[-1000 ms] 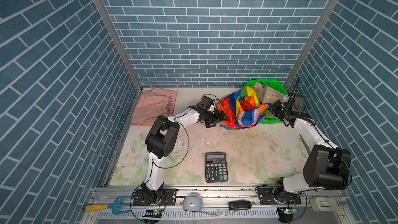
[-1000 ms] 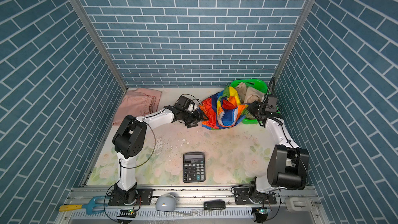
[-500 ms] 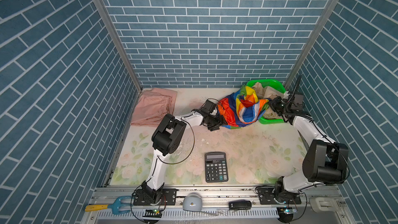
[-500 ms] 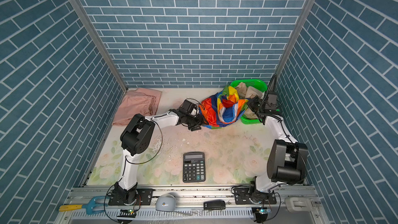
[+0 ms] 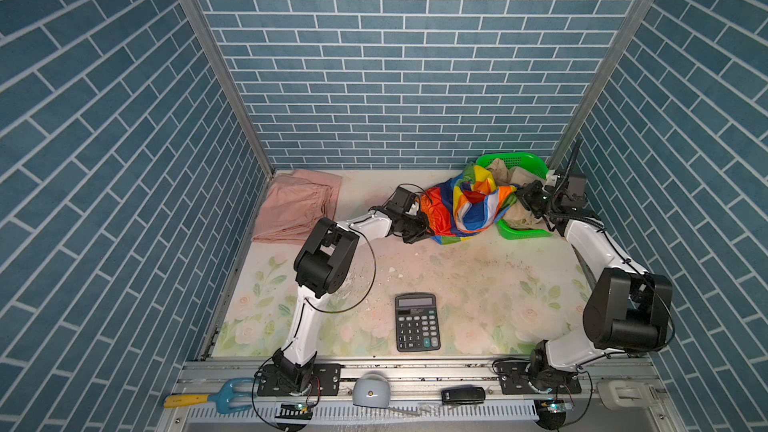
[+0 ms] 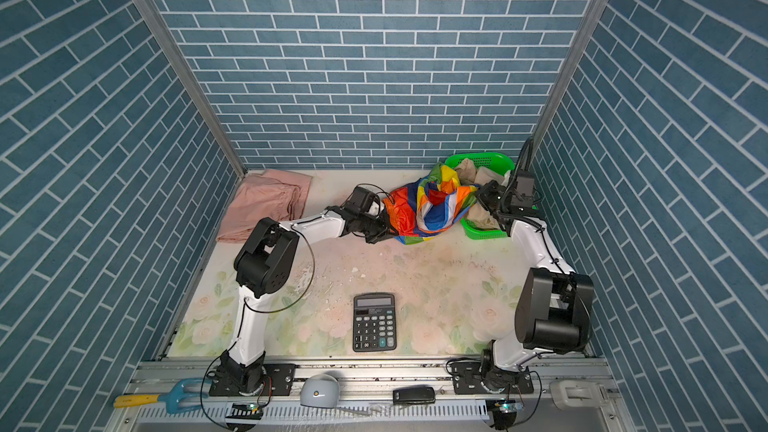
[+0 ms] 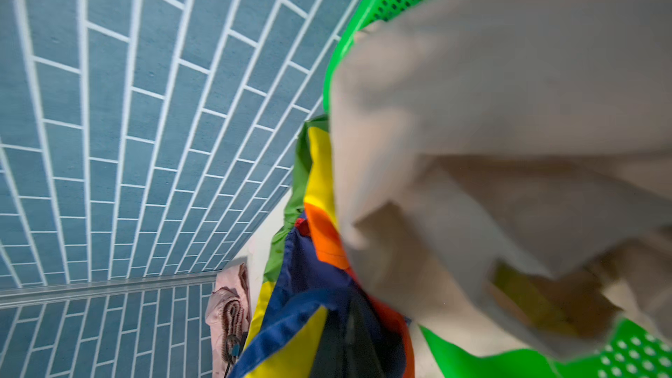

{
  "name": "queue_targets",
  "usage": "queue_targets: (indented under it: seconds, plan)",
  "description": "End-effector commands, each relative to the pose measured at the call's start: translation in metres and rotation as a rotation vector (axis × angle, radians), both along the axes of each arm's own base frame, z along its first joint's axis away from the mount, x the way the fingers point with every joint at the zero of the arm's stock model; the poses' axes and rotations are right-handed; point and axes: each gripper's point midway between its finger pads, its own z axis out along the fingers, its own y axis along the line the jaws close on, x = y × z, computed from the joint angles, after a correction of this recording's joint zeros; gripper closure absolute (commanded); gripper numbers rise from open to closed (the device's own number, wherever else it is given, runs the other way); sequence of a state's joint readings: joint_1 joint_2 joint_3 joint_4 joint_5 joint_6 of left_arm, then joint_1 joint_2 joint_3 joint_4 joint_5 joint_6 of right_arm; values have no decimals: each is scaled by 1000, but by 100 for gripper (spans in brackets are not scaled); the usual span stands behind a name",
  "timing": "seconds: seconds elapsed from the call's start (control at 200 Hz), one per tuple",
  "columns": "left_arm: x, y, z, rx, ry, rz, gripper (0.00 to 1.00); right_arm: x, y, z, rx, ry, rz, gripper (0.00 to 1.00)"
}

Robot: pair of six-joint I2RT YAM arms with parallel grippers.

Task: Fold and stack the shorts
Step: 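Lift the rainbow shorts with both grippers and spread them open above the table, then raise the rainbow shorts high with both grippers, stretching the waistband taut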

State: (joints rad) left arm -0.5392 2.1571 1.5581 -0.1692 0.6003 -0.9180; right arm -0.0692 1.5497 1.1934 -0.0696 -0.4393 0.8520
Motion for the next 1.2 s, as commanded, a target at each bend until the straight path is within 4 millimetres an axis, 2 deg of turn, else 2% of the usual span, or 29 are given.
queue_targets:
  seconds: [0.0,0.095,0.18,0.32,0.4,0.49,0.6,0.735,0.825,0.89,0.97,1.12,1.195]
  plan:
    - [52,53,107,-67,-194,96,100,13,26,71,-1,-202,110,100]
    - [75,88,173,-91,-301,151,100,17,37,120,-1,-325,141,100]
    - [87,117,227,-98,-394,196,100,19,38,167,15,-449,136,100]
    - [101,158,298,-114,-517,269,100,15,34,230,37,-613,102,100]
    - [101,172,336,-155,-572,295,100,4,33,266,59,-713,96,100]
    - [90,179,376,-176,-652,300,100,-14,36,300,66,-812,112,100]
    - [75,186,406,-189,-717,303,100,-43,38,329,40,-913,129,100]
    - [63,201,428,-194,-765,327,100,-56,33,332,-12,-900,97,100]
    - [63,218,434,-187,-784,363,100,-48,28,319,-24,-838,69,100]
    - [71,233,428,-179,-769,397,100,-31,25,301,-17,-757,45,100]
    - [87,244,408,-175,-711,420,100,-4,23,272,19,-650,35,100]
    - [125,254,338,-191,-521,431,100,51,31,207,131,-473,54,100]
    - [139,254,308,-205,-458,434,100,73,39,183,186,-432,73,100]
